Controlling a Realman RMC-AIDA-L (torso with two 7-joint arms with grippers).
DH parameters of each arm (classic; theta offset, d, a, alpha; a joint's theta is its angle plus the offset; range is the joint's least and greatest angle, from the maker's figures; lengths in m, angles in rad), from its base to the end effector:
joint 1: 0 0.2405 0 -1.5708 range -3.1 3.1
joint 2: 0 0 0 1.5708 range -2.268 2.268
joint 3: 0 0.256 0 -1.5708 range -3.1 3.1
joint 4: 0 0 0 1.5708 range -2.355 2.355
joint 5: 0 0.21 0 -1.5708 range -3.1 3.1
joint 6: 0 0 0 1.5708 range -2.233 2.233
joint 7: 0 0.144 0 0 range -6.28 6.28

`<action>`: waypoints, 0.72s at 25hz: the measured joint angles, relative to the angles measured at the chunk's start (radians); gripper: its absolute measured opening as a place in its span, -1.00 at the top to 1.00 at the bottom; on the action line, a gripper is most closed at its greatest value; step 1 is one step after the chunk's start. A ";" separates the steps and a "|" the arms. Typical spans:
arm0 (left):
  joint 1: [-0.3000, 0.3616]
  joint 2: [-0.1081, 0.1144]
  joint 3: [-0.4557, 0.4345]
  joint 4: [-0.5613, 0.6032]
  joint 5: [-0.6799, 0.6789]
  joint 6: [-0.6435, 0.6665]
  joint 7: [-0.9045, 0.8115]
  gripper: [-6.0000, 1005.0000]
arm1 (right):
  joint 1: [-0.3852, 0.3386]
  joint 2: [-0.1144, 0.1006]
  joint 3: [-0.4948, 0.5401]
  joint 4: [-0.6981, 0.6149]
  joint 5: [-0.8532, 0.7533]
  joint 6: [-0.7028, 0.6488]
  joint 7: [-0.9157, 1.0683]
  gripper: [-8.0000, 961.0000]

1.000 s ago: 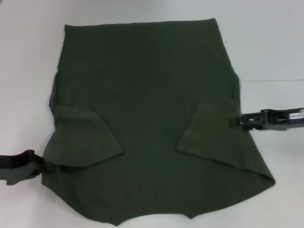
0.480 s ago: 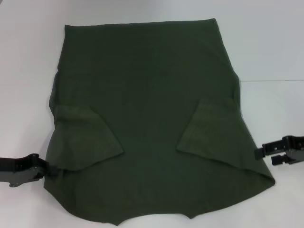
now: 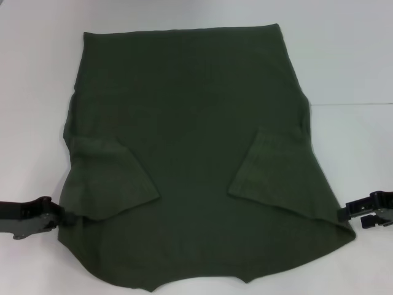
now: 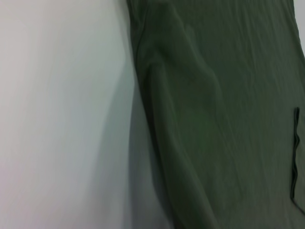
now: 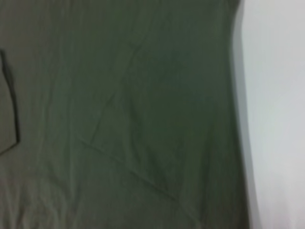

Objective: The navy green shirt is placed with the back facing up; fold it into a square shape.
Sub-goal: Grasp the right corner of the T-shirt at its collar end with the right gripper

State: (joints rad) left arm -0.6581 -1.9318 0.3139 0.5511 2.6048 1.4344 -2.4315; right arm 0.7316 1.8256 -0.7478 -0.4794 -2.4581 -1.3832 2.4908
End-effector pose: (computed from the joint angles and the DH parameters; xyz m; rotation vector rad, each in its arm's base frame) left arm -0.3342 0.3523 0.0513 -1.9677 -2.0365 -0.3684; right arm 0.3132 0.3801 0.0599 -2.1443 1.8744 0.0277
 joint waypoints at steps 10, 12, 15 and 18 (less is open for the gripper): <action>-0.006 -0.001 0.001 -0.002 -0.005 -0.002 0.006 0.91 | 0.014 0.010 -0.015 0.023 -0.012 0.044 0.000 -0.59; -0.007 -0.001 0.001 -0.002 -0.006 -0.002 0.006 0.91 | 0.017 0.012 -0.020 0.029 -0.012 0.051 0.000 -0.59; -0.008 -0.001 0.001 -0.003 -0.007 -0.004 0.006 0.91 | 0.019 0.017 -0.034 0.033 -0.013 0.063 0.000 -0.59; -0.010 -0.001 0.001 -0.004 -0.008 -0.005 0.006 0.91 | 0.022 0.022 -0.037 0.040 -0.013 0.067 -0.001 -0.59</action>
State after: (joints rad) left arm -0.6684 -1.9327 0.3145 0.5475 2.5972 1.4295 -2.4252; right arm 0.7540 1.8477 -0.7846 -0.4390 -2.4712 -1.3160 2.4899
